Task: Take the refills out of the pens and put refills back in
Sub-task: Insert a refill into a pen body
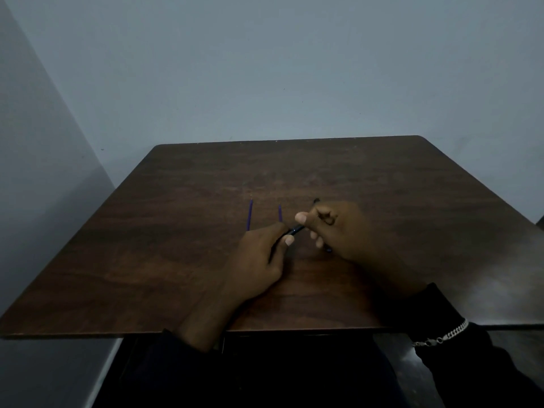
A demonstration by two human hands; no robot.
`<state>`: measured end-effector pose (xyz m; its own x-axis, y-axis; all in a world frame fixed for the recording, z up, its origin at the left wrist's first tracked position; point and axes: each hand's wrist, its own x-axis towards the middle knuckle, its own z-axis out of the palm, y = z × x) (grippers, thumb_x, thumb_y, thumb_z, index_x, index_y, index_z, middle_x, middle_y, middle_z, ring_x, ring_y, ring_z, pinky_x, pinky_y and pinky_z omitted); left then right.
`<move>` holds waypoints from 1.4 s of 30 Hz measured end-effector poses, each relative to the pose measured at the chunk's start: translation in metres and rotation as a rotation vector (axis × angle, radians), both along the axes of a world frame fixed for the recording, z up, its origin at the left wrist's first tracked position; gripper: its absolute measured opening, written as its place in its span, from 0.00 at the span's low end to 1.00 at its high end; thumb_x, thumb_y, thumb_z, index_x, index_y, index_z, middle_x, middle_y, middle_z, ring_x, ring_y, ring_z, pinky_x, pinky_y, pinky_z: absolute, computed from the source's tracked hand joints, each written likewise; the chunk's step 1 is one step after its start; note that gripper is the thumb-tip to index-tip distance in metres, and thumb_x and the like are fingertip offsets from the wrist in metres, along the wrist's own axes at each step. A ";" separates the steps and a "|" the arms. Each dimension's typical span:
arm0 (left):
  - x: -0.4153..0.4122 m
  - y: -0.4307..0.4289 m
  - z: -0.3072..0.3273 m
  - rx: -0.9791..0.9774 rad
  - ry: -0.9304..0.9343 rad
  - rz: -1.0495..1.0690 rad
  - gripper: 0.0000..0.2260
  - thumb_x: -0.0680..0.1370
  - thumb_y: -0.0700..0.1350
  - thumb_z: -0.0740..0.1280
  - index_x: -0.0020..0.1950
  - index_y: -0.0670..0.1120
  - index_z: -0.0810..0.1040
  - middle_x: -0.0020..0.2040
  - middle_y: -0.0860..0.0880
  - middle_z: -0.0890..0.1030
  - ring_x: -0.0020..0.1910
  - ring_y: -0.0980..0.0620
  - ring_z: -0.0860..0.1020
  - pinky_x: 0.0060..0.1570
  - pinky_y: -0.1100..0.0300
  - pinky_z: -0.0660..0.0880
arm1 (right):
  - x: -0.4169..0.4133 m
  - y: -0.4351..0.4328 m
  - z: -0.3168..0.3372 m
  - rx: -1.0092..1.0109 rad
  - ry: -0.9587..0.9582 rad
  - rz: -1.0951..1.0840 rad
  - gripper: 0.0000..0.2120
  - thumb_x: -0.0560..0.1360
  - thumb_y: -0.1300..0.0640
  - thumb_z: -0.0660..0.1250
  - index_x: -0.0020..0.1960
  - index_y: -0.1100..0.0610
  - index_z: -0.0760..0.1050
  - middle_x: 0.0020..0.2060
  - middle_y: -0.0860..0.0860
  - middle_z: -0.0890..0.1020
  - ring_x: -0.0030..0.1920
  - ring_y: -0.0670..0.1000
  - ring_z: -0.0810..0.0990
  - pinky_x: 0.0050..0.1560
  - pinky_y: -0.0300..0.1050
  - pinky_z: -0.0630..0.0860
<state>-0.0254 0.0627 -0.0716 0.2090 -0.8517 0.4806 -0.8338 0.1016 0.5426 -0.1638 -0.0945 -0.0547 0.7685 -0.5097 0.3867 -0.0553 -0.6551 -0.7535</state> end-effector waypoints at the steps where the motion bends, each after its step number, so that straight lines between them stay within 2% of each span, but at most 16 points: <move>1: 0.000 0.000 0.000 0.006 -0.004 -0.004 0.08 0.85 0.42 0.64 0.48 0.43 0.78 0.36 0.55 0.76 0.34 0.60 0.73 0.37 0.60 0.68 | 0.000 0.000 0.001 -0.043 0.020 -0.011 0.25 0.75 0.28 0.61 0.37 0.48 0.78 0.32 0.41 0.84 0.27 0.43 0.83 0.27 0.32 0.75; 4: 0.000 0.000 0.001 -0.015 0.011 0.001 0.09 0.86 0.42 0.64 0.47 0.42 0.79 0.37 0.51 0.78 0.34 0.56 0.75 0.36 0.58 0.70 | -0.002 0.000 0.004 -0.056 -0.002 0.027 0.31 0.74 0.26 0.58 0.36 0.53 0.78 0.30 0.39 0.83 0.25 0.40 0.81 0.27 0.30 0.73; 6: 0.001 0.000 0.001 -0.028 0.032 0.017 0.11 0.86 0.43 0.63 0.46 0.42 0.78 0.37 0.49 0.79 0.34 0.52 0.77 0.37 0.53 0.73 | -0.002 0.000 0.004 -0.004 -0.031 0.039 0.28 0.74 0.27 0.60 0.42 0.51 0.81 0.33 0.40 0.85 0.29 0.40 0.83 0.30 0.30 0.75; 7: 0.001 0.001 0.001 -0.034 0.035 0.024 0.11 0.86 0.43 0.63 0.45 0.41 0.78 0.37 0.48 0.79 0.35 0.51 0.78 0.38 0.51 0.74 | -0.001 0.000 0.004 0.054 -0.055 0.055 0.21 0.74 0.30 0.65 0.46 0.47 0.81 0.37 0.42 0.86 0.34 0.41 0.85 0.34 0.32 0.78; 9: 0.001 0.001 0.001 -0.046 0.032 0.032 0.12 0.85 0.44 0.62 0.46 0.41 0.78 0.38 0.48 0.80 0.36 0.49 0.79 0.39 0.47 0.74 | 0.000 -0.001 0.003 0.156 -0.104 0.133 0.07 0.75 0.45 0.75 0.52 0.41 0.82 0.44 0.45 0.88 0.42 0.44 0.87 0.42 0.35 0.81; 10: 0.001 0.001 0.001 -0.044 0.032 0.033 0.11 0.84 0.45 0.62 0.46 0.41 0.78 0.38 0.48 0.80 0.37 0.49 0.79 0.40 0.47 0.75 | 0.000 -0.001 0.003 0.166 -0.126 0.160 0.09 0.75 0.52 0.76 0.53 0.41 0.83 0.44 0.45 0.88 0.42 0.43 0.87 0.42 0.34 0.80; 12: 0.001 0.000 0.001 -0.038 0.024 0.027 0.11 0.84 0.44 0.62 0.46 0.42 0.78 0.38 0.50 0.79 0.36 0.50 0.78 0.39 0.49 0.75 | 0.000 -0.002 0.001 0.168 -0.113 0.155 0.10 0.75 0.59 0.75 0.49 0.44 0.84 0.40 0.46 0.88 0.38 0.42 0.87 0.39 0.33 0.78; 17: -0.001 0.000 0.001 -0.038 -0.018 0.024 0.09 0.85 0.41 0.64 0.45 0.43 0.76 0.36 0.55 0.73 0.33 0.57 0.72 0.36 0.60 0.68 | 0.001 0.001 0.001 0.096 -0.035 0.060 0.07 0.79 0.51 0.72 0.41 0.45 0.81 0.32 0.44 0.85 0.28 0.42 0.83 0.27 0.33 0.75; 21: -0.001 0.002 0.002 -0.047 -0.014 0.023 0.08 0.85 0.41 0.63 0.47 0.41 0.78 0.38 0.50 0.79 0.36 0.51 0.77 0.38 0.52 0.73 | 0.001 0.003 0.003 0.013 -0.033 0.033 0.18 0.78 0.38 0.67 0.38 0.50 0.79 0.30 0.43 0.83 0.25 0.42 0.82 0.27 0.30 0.73; 22: -0.001 0.002 0.002 -0.049 -0.007 0.025 0.08 0.85 0.41 0.64 0.48 0.41 0.78 0.38 0.49 0.79 0.36 0.50 0.78 0.38 0.51 0.74 | 0.001 0.003 0.004 0.019 -0.038 0.041 0.17 0.77 0.37 0.67 0.39 0.49 0.79 0.30 0.42 0.84 0.26 0.42 0.82 0.27 0.29 0.72; 24: -0.001 0.002 0.002 -0.056 0.011 0.025 0.08 0.85 0.40 0.64 0.48 0.41 0.79 0.38 0.49 0.79 0.36 0.51 0.77 0.38 0.52 0.73 | 0.000 0.003 0.004 0.084 -0.060 0.086 0.07 0.75 0.42 0.72 0.46 0.44 0.81 0.33 0.42 0.85 0.29 0.41 0.83 0.29 0.29 0.73; 26: 0.000 0.001 0.001 -0.046 0.027 0.026 0.08 0.85 0.41 0.63 0.48 0.41 0.79 0.38 0.49 0.79 0.36 0.51 0.77 0.37 0.52 0.73 | 0.000 0.003 0.005 0.155 -0.081 0.131 0.07 0.75 0.49 0.75 0.52 0.42 0.81 0.39 0.44 0.87 0.35 0.43 0.86 0.33 0.31 0.77; 28: 0.000 0.001 0.000 -0.038 0.022 0.022 0.08 0.85 0.41 0.63 0.49 0.41 0.79 0.39 0.49 0.80 0.36 0.52 0.78 0.38 0.52 0.74 | 0.000 0.003 0.004 0.133 -0.071 0.137 0.07 0.76 0.54 0.75 0.50 0.42 0.82 0.39 0.46 0.88 0.37 0.45 0.87 0.34 0.32 0.78; 31: 0.001 0.000 -0.002 -0.032 0.010 0.009 0.09 0.85 0.42 0.63 0.48 0.42 0.79 0.38 0.50 0.79 0.35 0.53 0.77 0.37 0.54 0.73 | -0.001 0.004 0.005 0.075 -0.021 0.113 0.07 0.77 0.58 0.74 0.47 0.46 0.82 0.34 0.42 0.85 0.31 0.41 0.84 0.29 0.29 0.73; 37: -0.002 -0.001 -0.004 -0.041 -0.062 0.064 0.08 0.83 0.44 0.64 0.45 0.43 0.78 0.38 0.54 0.76 0.35 0.55 0.74 0.38 0.58 0.71 | -0.003 0.005 0.005 -0.100 0.008 0.054 0.06 0.77 0.59 0.74 0.45 0.50 0.81 0.27 0.45 0.80 0.26 0.42 0.79 0.28 0.34 0.73; 42: -0.002 -0.002 -0.004 -0.028 -0.021 0.095 0.10 0.84 0.45 0.62 0.46 0.42 0.77 0.39 0.50 0.80 0.36 0.50 0.78 0.39 0.49 0.75 | -0.003 0.002 0.010 0.177 -0.126 0.002 0.04 0.77 0.54 0.75 0.50 0.46 0.82 0.34 0.44 0.84 0.31 0.40 0.81 0.32 0.33 0.77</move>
<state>-0.0271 0.0609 -0.0754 0.2775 -0.8146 0.5093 -0.8515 0.0369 0.5230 -0.1666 -0.0925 -0.0447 0.7207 -0.5769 0.3845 0.0478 -0.5119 -0.8577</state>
